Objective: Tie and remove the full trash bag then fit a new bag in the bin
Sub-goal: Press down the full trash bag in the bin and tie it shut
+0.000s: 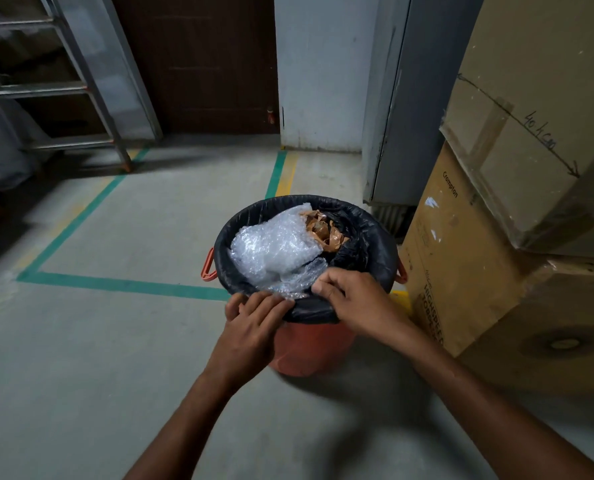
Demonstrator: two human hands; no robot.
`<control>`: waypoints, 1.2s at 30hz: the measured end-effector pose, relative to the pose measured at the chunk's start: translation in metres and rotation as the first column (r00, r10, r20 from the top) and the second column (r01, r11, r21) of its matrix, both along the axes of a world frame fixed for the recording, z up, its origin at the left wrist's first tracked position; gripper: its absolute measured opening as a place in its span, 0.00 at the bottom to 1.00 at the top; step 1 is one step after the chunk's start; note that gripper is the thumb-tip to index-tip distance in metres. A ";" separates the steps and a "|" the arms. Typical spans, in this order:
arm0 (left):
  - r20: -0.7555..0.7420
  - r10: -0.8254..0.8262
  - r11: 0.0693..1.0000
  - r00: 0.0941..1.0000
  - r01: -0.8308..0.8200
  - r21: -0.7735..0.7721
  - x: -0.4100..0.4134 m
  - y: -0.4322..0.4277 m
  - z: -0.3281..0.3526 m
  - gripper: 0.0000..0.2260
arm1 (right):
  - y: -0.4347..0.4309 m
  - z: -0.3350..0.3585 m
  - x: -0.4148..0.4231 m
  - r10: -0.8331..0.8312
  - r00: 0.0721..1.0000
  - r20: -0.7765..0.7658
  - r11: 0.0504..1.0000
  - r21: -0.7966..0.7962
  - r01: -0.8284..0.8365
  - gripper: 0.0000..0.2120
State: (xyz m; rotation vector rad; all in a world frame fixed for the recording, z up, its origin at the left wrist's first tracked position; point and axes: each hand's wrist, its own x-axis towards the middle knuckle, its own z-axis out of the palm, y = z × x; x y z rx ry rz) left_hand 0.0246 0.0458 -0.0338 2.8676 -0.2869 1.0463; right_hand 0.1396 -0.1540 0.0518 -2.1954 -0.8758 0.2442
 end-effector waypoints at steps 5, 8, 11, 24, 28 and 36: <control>-0.111 -0.061 0.992 0.992 0.073 0.100 -0.037 0.013 -0.026 0.27 | -0.005 -0.008 -0.026 0.166 0.985 -0.040 0.960 -0.222 -0.171 0.18; -0.150 -0.037 0.995 0.988 0.051 0.088 -0.043 0.014 -0.028 0.30 | -0.016 0.000 -0.024 0.223 0.974 -0.050 0.894 -0.387 -0.224 0.23; -0.150 -0.062 0.996 0.987 0.072 0.059 -0.042 0.012 -0.023 0.25 | -0.026 0.013 -0.010 0.227 0.974 -0.026 0.859 -0.466 -0.213 0.18; -0.135 -0.162 0.846 0.978 0.067 -0.529 0.007 -0.042 0.038 0.28 | -0.024 0.041 -0.004 0.107 0.865 0.490 0.985 -0.174 -0.023 0.17; -0.077 -0.278 0.666 0.957 0.135 -0.733 0.029 -0.060 0.057 0.22 | -0.016 0.045 -0.015 0.096 0.802 0.590 0.995 -0.077 -0.063 0.18; 0.028 -0.160 0.729 0.987 0.137 -0.670 0.027 -0.072 0.062 0.08 | -0.041 0.031 0.013 -0.049 0.822 0.567 0.977 -0.144 0.158 0.11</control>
